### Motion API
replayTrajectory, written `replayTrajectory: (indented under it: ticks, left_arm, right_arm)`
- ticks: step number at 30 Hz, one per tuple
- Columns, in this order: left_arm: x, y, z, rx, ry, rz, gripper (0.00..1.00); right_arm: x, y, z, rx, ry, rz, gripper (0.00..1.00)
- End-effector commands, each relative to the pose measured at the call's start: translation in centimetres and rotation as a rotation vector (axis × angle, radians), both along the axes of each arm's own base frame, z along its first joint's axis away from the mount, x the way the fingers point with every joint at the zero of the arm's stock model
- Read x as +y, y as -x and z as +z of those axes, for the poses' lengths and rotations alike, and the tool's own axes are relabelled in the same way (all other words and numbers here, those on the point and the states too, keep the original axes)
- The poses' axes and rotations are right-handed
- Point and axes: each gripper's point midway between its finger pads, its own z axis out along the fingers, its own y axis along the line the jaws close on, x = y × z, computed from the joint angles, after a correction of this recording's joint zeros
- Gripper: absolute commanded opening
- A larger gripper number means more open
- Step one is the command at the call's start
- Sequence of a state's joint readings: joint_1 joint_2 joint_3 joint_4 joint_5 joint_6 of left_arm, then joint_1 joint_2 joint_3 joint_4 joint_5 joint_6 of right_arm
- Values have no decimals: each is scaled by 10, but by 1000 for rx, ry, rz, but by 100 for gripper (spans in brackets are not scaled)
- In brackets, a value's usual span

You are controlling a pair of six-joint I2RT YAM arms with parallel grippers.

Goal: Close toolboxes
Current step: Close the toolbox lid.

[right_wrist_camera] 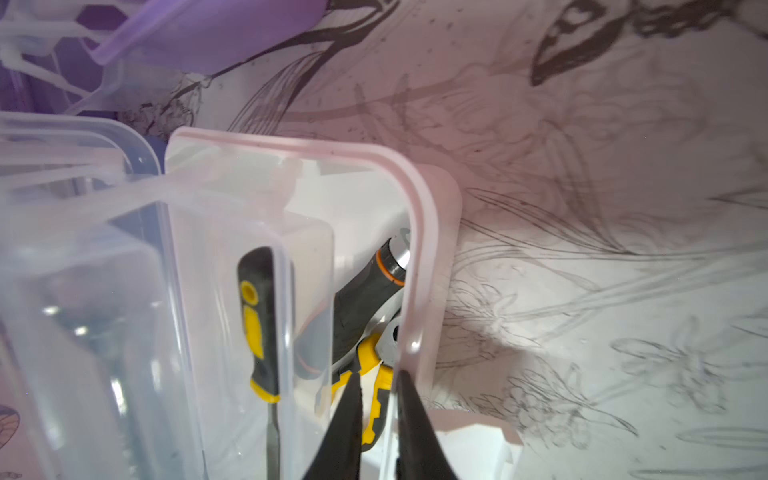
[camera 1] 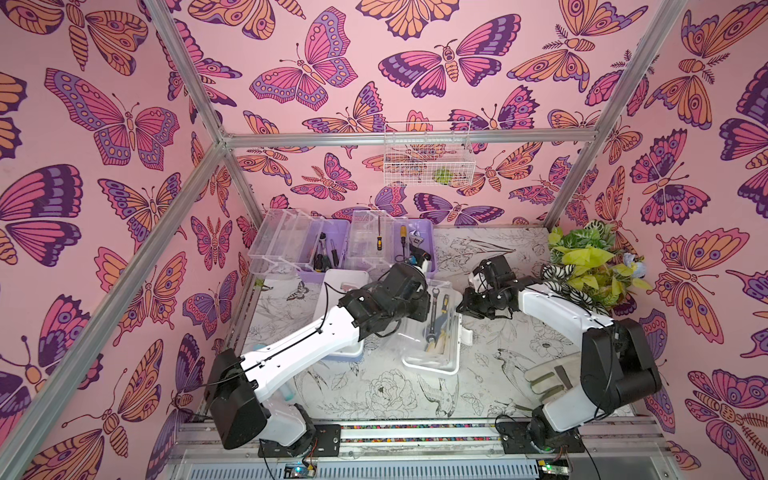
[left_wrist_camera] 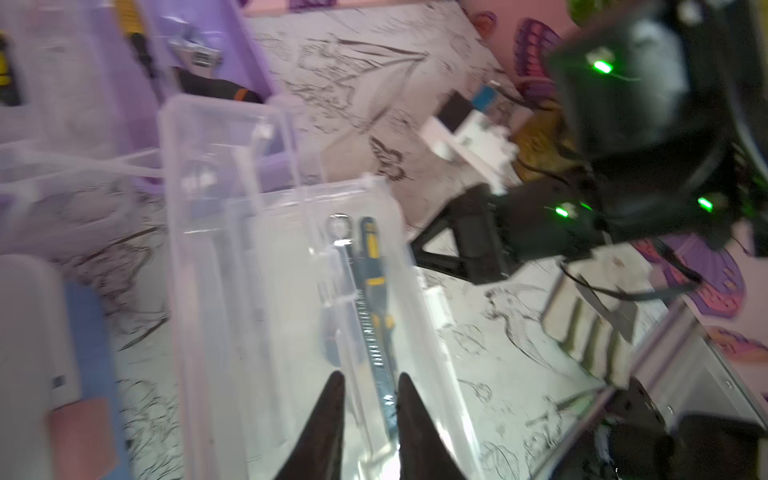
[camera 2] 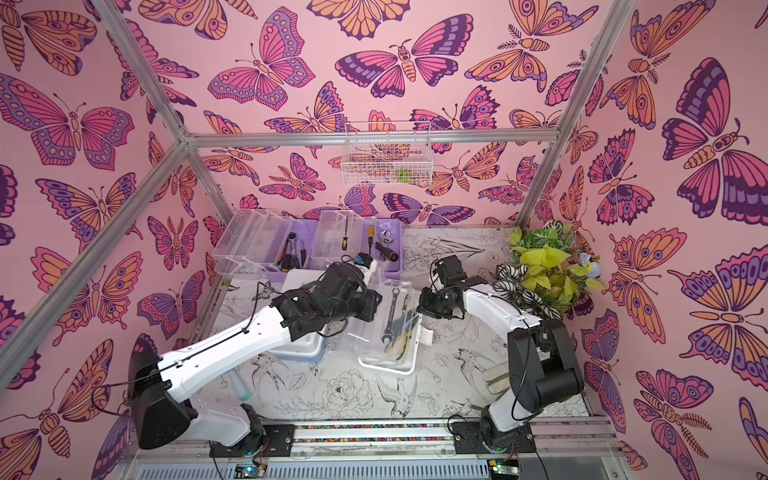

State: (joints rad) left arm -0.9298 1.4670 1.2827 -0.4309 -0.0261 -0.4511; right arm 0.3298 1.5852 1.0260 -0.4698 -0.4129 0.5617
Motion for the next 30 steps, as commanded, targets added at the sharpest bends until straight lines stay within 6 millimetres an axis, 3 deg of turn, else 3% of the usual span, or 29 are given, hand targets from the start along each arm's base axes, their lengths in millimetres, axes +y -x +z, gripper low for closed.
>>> replayTrajectory:
  ticks: [1, 6, 11, 15, 17, 21, 30]
  left_arm:
    - [-15, 16, -13, 76, 6, -89, 35]
    - [-14, 16, -4, 52, 16, -84, 45]
    - [13, 11, -3, 43, 11, -11, 58]
    - [40, -2, -27, 88, -20, 74, 65]
    - [49, -7, -40, 111, -39, 103, 70]
    - [53, -12, -60, 138, -83, 113, 96]
    - [44, -19, -91, 194, -144, 99, 97]
  right_arm:
    - [13, 6, 0, 33, -50, 29, 19]
    - [15, 5, 4, 31, -62, 19, 18]
    - [15, 6, 7, 27, -63, 29, 19]
    - [4, 7, 7, 24, -8, 30, 19]
    - [-4, 8, 18, 0, -9, 20, 20]
    - [-25, 14, 24, -10, -16, -15, 20]
    - [-40, 46, 11, 26, -92, -16, 25]
